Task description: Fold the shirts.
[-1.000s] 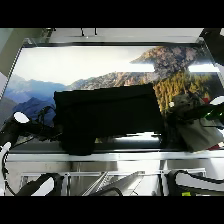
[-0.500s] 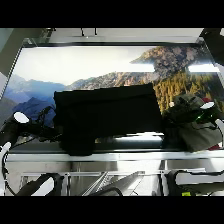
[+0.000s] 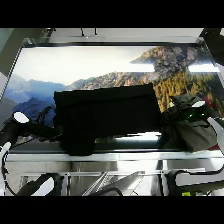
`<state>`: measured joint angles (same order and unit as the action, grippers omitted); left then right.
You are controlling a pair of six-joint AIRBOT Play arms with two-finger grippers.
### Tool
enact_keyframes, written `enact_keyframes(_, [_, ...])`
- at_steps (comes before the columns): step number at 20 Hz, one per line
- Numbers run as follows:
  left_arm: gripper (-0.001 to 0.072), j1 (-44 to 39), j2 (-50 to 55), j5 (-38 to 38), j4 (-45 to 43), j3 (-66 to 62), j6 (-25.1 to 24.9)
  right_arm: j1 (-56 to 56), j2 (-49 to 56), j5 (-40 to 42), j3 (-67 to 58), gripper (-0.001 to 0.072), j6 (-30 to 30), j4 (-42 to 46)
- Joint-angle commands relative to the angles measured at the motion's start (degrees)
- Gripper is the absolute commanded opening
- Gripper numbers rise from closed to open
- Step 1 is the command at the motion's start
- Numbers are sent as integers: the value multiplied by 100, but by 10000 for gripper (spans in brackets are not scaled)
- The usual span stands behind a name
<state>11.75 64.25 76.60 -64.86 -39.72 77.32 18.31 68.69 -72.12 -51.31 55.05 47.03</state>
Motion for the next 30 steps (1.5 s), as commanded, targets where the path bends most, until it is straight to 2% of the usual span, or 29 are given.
enact_keyframes(1, [19,7,-4,59,0,-164,-37,249,-542,-72,-7,18,17,55])
enact_keyframes(4, [19,7,-4,151,-4,-435,-52,717,-1073,-363,39,18,605,981])
enact_keyframes(9, [18,-90,-20,479,17,-636,-118,1121,-1921,-793,234,18,916,1231])
enact_keyframes(11, [18,-201,-15,387,46,-638,-149,1047,-2164,-743,232,18,890,852])
enact_keyframes(14, [19,-396,107,420,55,-1104,-170,964,-2118,-243,175,18,570,157])
enact_keyframes(17, [18,-468,433,387,61,-2317,-157,933,-1665,116,-37,18,299,-435])
enact_keyframes(24, [18,-688,2448,531,39,-4819,118,863,177,614,-1189,20,-656,-2033])
enact_keyframes(30, [19,-933,4037,603,11,-5895,140,348,1244,1032,-1602,27,-1012,-2096])
